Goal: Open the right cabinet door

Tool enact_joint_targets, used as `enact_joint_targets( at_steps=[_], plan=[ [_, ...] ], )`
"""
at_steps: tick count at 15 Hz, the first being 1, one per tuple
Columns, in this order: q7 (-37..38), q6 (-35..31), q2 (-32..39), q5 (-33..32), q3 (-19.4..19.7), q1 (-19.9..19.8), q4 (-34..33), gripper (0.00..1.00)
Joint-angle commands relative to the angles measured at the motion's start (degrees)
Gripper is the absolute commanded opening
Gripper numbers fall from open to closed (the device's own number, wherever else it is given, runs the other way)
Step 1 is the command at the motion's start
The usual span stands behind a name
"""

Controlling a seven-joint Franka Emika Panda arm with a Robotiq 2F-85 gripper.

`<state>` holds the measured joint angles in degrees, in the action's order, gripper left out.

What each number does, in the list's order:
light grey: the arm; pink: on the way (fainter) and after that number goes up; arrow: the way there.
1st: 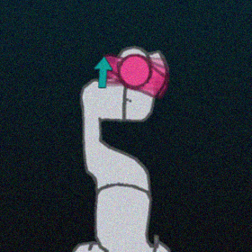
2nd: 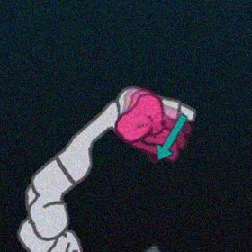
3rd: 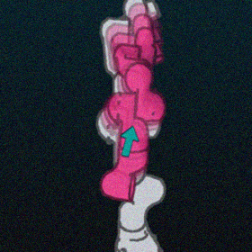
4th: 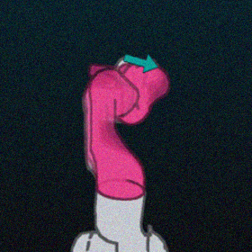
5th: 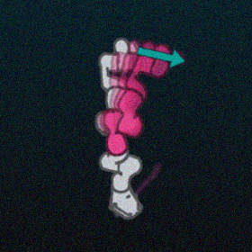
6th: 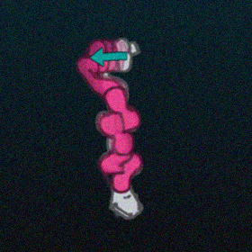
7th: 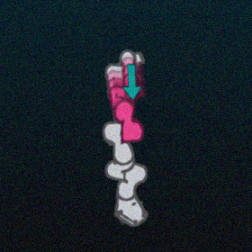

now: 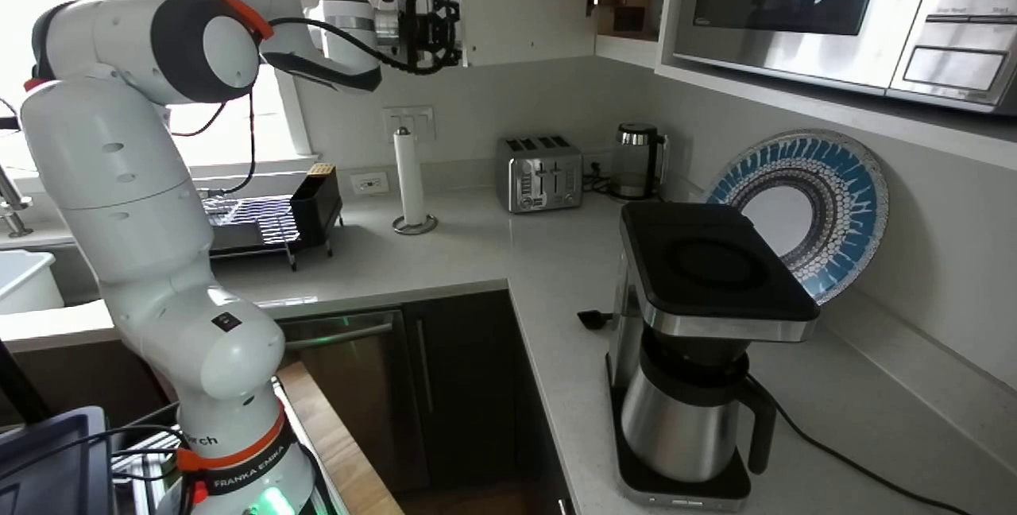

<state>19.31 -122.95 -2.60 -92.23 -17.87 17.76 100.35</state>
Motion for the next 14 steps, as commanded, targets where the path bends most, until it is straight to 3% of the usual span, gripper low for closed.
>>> enact_joint_targets(
  at_steps=[1,6,9,12,14],
  plan=[
    [1.25,-13.28,-3.76,0.79,2.28,-1.70,-0.67,1.00],
    [2.09,-36.71,-6.14,6.75,7.25,-3.83,-2.68,1.00],
    [-5.29,-48.80,-6.65,19.25,11.07,-3.40,-1.08,1.00],
    [-16.48,-54.35,-6.99,33.36,15.75,1.32,5.12,1.00],
    [-25.48,-54.40,-7.82,42.48,18.97,6.73,9.77,1.00]
  ],
)
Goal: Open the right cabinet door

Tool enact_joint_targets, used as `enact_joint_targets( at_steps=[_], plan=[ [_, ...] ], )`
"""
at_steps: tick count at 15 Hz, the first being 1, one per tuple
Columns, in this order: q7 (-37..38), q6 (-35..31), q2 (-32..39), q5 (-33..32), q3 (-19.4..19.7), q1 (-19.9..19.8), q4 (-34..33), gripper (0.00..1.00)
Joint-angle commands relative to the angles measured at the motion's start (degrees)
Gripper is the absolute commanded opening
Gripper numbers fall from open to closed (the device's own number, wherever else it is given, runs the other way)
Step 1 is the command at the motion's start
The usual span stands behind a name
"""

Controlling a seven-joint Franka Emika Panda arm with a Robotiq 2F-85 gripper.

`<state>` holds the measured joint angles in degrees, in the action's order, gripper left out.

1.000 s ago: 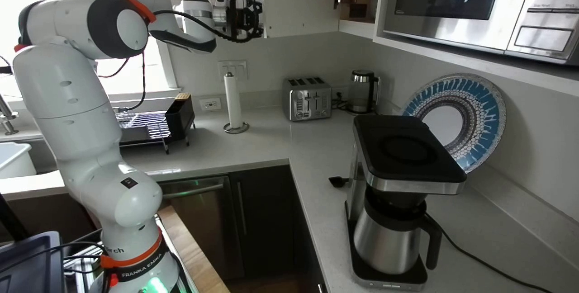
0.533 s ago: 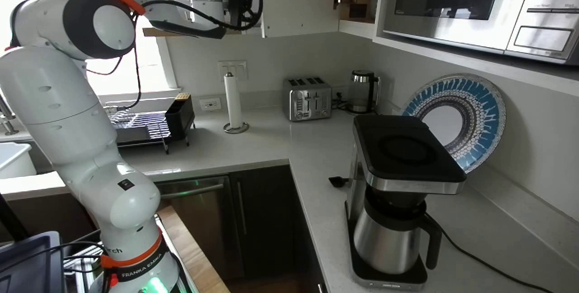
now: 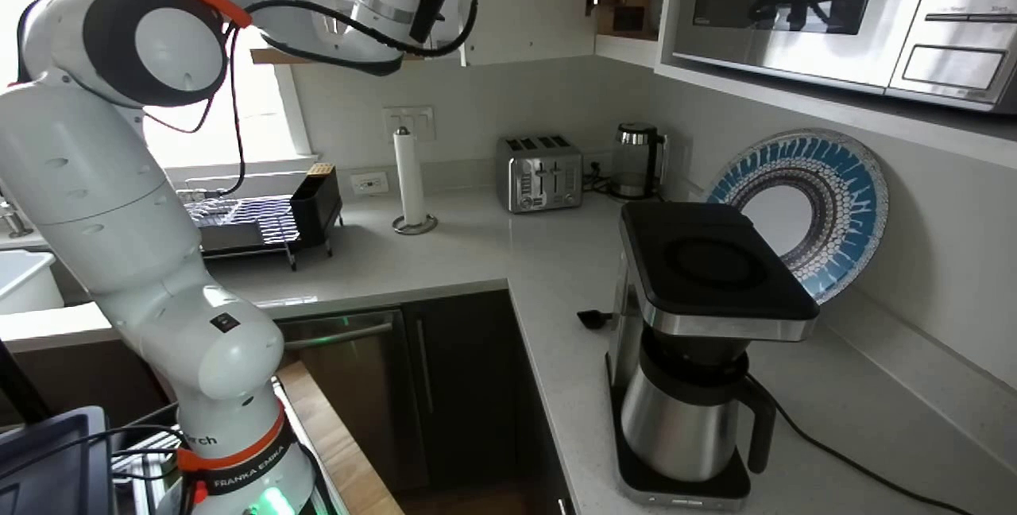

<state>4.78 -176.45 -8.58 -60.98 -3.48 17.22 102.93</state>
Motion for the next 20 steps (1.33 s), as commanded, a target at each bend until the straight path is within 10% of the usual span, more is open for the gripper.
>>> enact_joint_targets(
  at_steps=[1,7,15,20],
  plan=[
    [-15.37,-0.61,-2.45,15.52,5.62,9.92,9.26,1.00],
    [-41.68,17.80,-7.87,32.74,13.03,25.00,9.12,1.00],
    [-55.44,47.32,-11.57,40.40,1.88,6.16,-1.97,1.00],
    [-50.17,59.03,-9.90,39.69,-1.49,-2.45,-7.59,1.00]
  ],
)
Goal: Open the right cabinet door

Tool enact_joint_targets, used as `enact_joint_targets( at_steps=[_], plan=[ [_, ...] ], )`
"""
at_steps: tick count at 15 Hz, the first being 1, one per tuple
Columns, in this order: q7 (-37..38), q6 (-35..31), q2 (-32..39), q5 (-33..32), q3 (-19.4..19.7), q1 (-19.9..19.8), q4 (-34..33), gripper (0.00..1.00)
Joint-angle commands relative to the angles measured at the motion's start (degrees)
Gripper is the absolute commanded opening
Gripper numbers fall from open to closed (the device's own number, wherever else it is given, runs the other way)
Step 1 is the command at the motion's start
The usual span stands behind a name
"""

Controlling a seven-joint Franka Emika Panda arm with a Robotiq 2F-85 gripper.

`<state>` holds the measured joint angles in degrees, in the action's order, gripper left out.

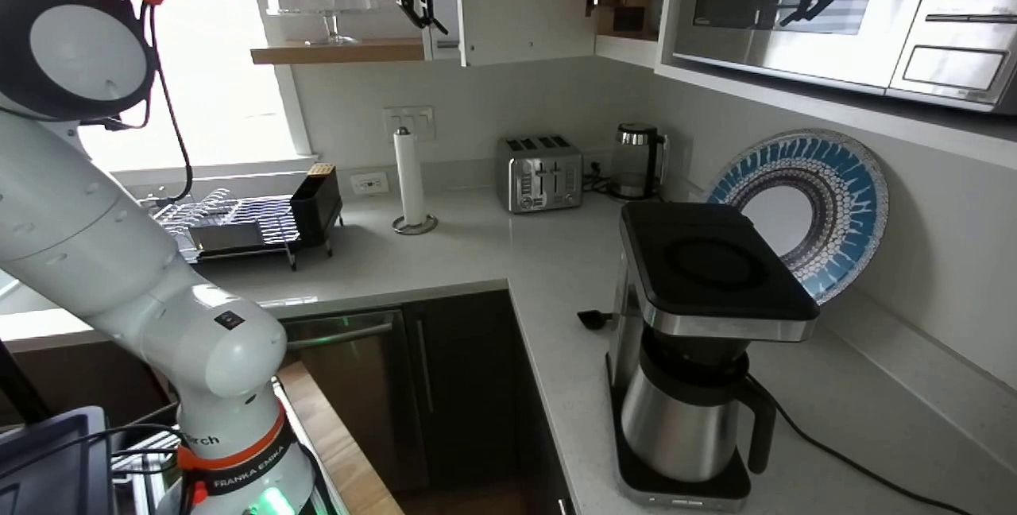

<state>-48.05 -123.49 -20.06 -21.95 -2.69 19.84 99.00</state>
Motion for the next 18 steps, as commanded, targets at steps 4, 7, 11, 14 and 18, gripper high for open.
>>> enact_joint_targets(
  at_steps=[4,7,11,14,18],
  plan=[
    [9.93,10.93,1.50,3.25,-1.55,-8.89,-5.26,1.00],
    [17.43,10.80,0.04,4.46,-1.47,-10.94,-4.27,1.00],
    [30.37,5.57,-4.63,1.08,-3.08,-13.06,0.36,1.00],
    [29.83,6.78,-2.73,2.14,-2.89,-12.95,-2.73,1.00],
    [31.60,6.23,-4.24,2.05,-3.02,-13.47,-1.19,1.00]
  ],
)
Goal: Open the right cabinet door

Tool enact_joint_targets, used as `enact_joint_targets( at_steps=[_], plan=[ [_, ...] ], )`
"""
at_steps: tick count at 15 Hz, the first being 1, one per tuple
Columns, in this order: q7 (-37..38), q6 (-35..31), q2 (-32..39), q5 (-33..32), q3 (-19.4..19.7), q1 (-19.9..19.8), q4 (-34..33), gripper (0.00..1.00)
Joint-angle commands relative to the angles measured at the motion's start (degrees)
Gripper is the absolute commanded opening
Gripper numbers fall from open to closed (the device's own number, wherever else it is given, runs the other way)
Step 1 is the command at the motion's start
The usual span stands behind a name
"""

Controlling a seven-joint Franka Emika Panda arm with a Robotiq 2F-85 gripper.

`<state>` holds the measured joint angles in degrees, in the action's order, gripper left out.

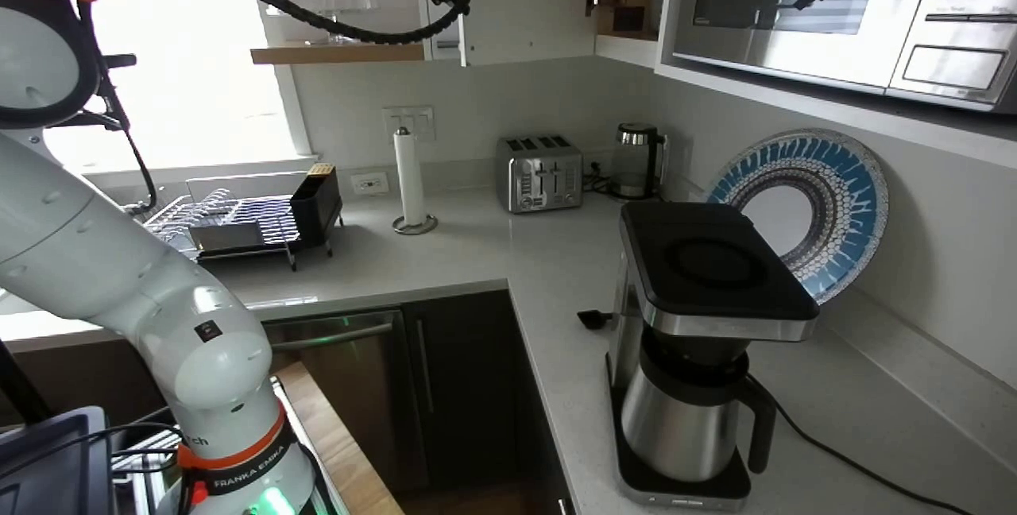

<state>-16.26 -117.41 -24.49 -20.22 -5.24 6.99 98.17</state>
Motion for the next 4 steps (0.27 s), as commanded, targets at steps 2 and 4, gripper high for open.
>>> enact_joint_targets(
  at_steps=[2,4],
  plan=[
    [-0.02,0.02,0.20,0.31,-0.48,-0.68,-0.24,1.00],
    [0.04,-0.01,0.20,0.30,-0.52,-0.76,-0.21,1.00]
  ],
)
